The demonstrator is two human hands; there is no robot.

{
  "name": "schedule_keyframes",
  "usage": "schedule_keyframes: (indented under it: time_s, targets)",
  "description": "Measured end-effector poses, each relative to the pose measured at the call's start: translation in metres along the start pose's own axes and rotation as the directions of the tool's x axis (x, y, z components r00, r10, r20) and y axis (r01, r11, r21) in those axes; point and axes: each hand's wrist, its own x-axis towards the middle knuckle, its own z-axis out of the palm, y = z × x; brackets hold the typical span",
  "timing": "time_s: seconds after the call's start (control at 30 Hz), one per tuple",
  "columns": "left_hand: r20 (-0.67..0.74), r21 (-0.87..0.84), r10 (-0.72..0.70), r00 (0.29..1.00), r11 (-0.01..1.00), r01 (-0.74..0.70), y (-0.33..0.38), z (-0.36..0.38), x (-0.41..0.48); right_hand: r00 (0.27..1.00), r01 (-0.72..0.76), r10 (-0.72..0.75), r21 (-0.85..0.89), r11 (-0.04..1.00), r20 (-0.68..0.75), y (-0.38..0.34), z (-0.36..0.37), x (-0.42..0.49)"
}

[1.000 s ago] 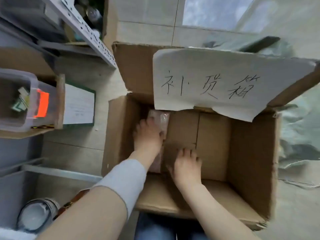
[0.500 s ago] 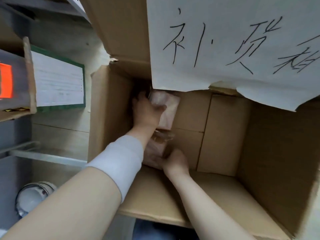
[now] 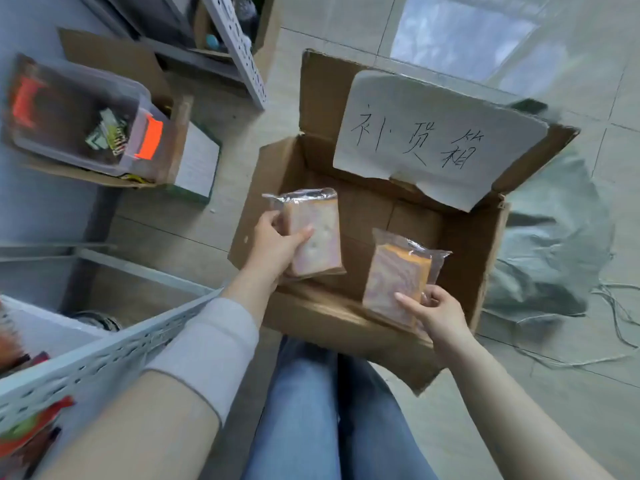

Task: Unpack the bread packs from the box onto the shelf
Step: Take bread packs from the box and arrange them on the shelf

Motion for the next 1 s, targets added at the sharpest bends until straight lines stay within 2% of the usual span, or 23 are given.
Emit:
schedule_keyframes:
  time_s: [0.13, 0.23, 0.33, 0.43, 0.57, 0.63, 0.73, 0.83, 0.9, 1.0]
  targets:
    - [-0.093, -0.208, 0.024, 0.995, 0.977, -0.043, -0.002, -0.068, -0.103, 0.981, 0.171, -0.172, 0.019, 0.985, 0.094, -0.029, 0.001, -0.076]
    - [-0.223, -0.336, 0.106, 0.969, 0.925, -0.178, 0.008, -0.127, -0.181, 0.936, 0.288, -0.293, 0.053, 0.956, 0.194, -0.058, 0.011, -0.151]
    - [-0.334, -0.446, 0.195, 0.922, 0.829, -0.337, 0.019, -0.187, -0.253, 0.855, 0.402, -0.407, 0.087, 0.912, 0.320, -0.083, 0.027, -0.229]
    - [-0.474, -0.467, 0.297, 0.829, 0.714, -0.522, 0.019, -0.258, -0.333, 0.740, 0.502, -0.496, 0.117, 0.857, 0.454, -0.099, 0.056, -0.312]
    - [-0.686, -0.417, 0.334, 0.646, 0.546, -0.726, -0.026, -0.360, -0.457, 0.511, 0.664, -0.604, 0.165, 0.729, 0.612, -0.092, 0.120, -0.435]
    - [-0.766, -0.382, 0.301, 0.568, 0.499, -0.778, -0.063, -0.405, -0.515, 0.398, 0.733, -0.632, 0.184, 0.655, 0.665, -0.075, 0.158, -0.493]
    - [-0.869, -0.336, 0.179, 0.461, 0.469, -0.817, -0.135, -0.465, -0.601, 0.264, 0.792, -0.622, 0.202, 0.576, 0.737, -0.035, 0.225, -0.573]
    - [-0.934, -0.267, 0.073, 0.350, 0.510, -0.818, -0.208, -0.514, -0.670, 0.159, 0.788, -0.561, 0.238, 0.568, 0.813, 0.009, 0.291, -0.644]
    - [-0.962, -0.233, -0.011, 0.272, 0.549, -0.803, -0.256, -0.540, -0.703, 0.074, 0.829, -0.537, 0.248, 0.502, 0.841, 0.039, 0.332, -0.682]
    - [-0.971, -0.239, -0.159, 0.179, 0.612, -0.754, -0.320, -0.573, -0.734, -0.004, 0.843, -0.477, 0.259, 0.471, 0.879, 0.077, 0.388, -0.729]
